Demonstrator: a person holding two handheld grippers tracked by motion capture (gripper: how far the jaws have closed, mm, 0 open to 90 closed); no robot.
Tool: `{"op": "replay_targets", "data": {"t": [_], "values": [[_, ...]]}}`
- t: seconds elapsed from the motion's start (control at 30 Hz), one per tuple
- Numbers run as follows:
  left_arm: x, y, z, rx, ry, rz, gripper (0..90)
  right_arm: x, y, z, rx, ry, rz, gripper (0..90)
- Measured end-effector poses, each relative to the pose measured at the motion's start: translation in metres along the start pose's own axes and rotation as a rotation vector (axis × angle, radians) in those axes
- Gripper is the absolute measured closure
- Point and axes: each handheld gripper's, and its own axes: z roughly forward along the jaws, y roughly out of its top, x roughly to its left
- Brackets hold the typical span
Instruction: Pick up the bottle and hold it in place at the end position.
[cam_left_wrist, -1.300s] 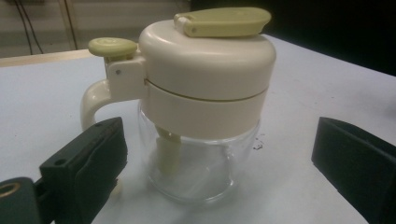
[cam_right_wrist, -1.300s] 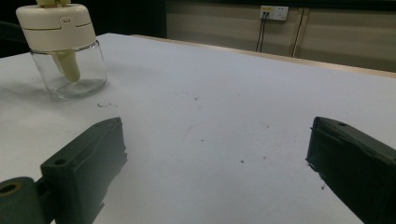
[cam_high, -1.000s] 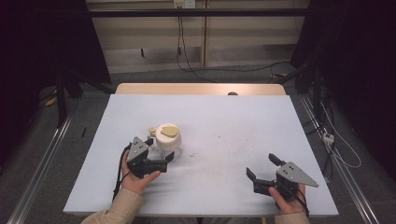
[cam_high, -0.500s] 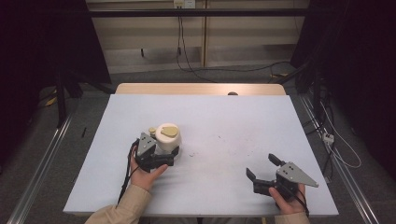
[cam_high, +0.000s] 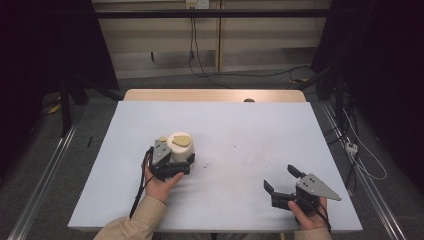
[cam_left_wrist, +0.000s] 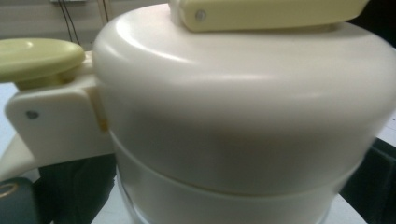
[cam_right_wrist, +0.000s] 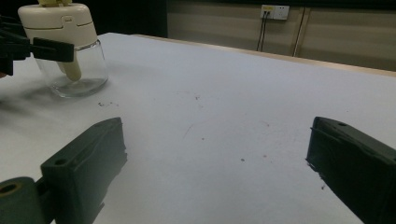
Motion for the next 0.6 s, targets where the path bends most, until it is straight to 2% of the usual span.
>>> {"op": "replay_targets", "data": {"t": [0.4,0.6], "values": [[-0.0032,0.0008,0.0064,0.008,0.032,-0.006,3.6,-0.0002,-0.0001,-0.0004,-0.002,-0.004,0.003,3.7],[-0.0042,0.0011,0.0076,-0.011,0.041,-0.016,4.3,-0.0002,0.0,-0.0003,-0.003,-0.004,0.004,3.9]]}}
